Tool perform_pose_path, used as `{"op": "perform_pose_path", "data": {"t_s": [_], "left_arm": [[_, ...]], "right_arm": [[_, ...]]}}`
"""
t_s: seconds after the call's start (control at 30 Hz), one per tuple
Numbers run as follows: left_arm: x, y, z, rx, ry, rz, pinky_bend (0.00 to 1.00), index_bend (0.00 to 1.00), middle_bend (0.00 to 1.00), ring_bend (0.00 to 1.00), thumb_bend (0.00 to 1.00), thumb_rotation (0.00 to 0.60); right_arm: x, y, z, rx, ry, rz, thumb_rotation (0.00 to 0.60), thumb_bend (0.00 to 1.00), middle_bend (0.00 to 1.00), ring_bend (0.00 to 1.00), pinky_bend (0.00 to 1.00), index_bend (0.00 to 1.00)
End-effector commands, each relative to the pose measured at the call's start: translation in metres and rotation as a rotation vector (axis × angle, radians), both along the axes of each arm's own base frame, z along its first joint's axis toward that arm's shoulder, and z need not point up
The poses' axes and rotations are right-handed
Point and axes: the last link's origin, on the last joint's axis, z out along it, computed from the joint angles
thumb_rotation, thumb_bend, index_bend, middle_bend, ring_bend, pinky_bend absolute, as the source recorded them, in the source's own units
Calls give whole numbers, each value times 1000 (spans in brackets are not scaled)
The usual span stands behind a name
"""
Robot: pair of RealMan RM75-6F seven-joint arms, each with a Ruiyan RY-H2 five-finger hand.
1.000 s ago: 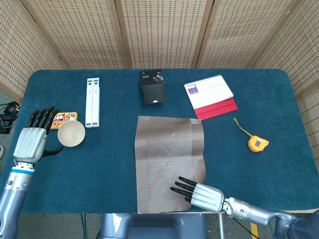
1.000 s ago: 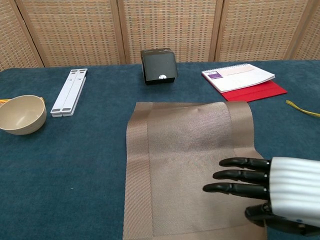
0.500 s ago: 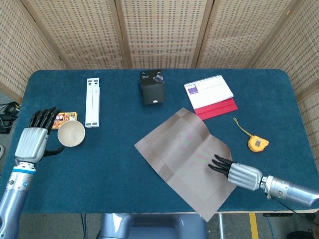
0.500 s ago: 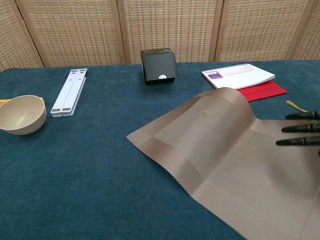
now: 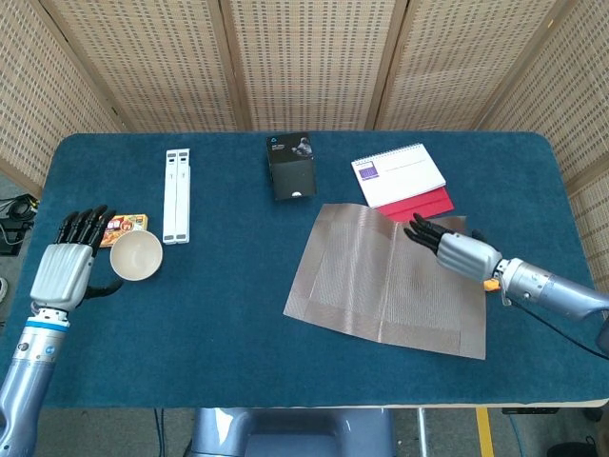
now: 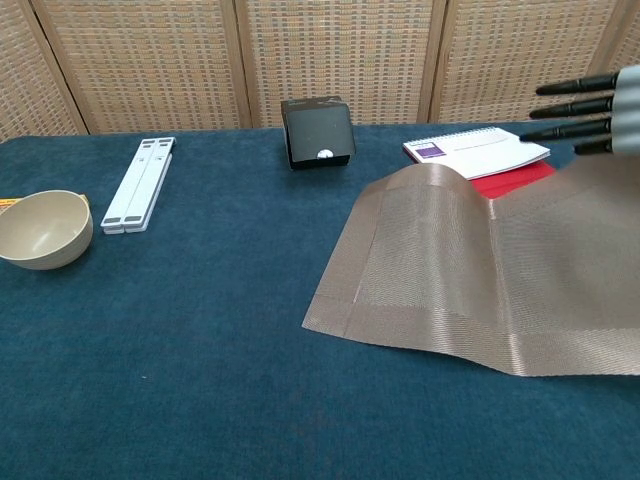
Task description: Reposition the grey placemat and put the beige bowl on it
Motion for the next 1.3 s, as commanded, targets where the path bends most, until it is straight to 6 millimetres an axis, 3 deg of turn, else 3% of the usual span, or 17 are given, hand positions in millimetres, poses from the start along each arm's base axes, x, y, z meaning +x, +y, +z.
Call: {"op": "perform_pose_path", "data": {"t_s": [0.03, 0.17, 0.23, 0.4, 0.6, 0.83, 1.0, 1.3], "left_arm": [[0, 0, -1, -2, 3, -1, 0, 0, 0, 0, 0, 600], [1, 0, -2, -9, 4, -12, 0, 0, 0, 0, 0, 600], [3, -1, -6, -30, 7, -29, 0, 0, 0, 0, 0, 600], [5, 1, -18, -92, 26, -77, 0, 0, 0, 0, 0, 600], [19, -1, -46, -191, 51, -180, 0, 0, 0, 0, 0, 600], [45, 0, -82, -300, 76, -345, 0, 0, 0, 0, 0, 600], [64, 7, -112, -381, 97, -446, 0, 0, 0, 0, 0, 600], [102, 24, -160, -488, 147, -580, 0, 0, 0, 0, 0, 600]], "right_arm": [[3, -4, 12, -146, -90, 6, 600, 0, 0, 0, 0, 0], [-5, 6, 37, -239, -227, -42, 600, 0, 0, 0, 0, 0], [-15, 19, 49, -287, -392, -138, 600, 0, 0, 0, 0, 0], [-28, 54, 51, -317, -724, -293, 600, 0, 0, 0, 0, 0], [-37, 113, 22, -194, -1103, -490, 600, 0, 0, 0, 0, 0], [-44, 166, -11, -96, -1282, -710, 600, 0, 0, 0, 0, 0], [-41, 190, -30, -125, -1342, -802, 600, 0, 0, 0, 0, 0], [-40, 204, -46, -146, -1334, -835, 600, 0, 0, 0, 0, 0]]}}
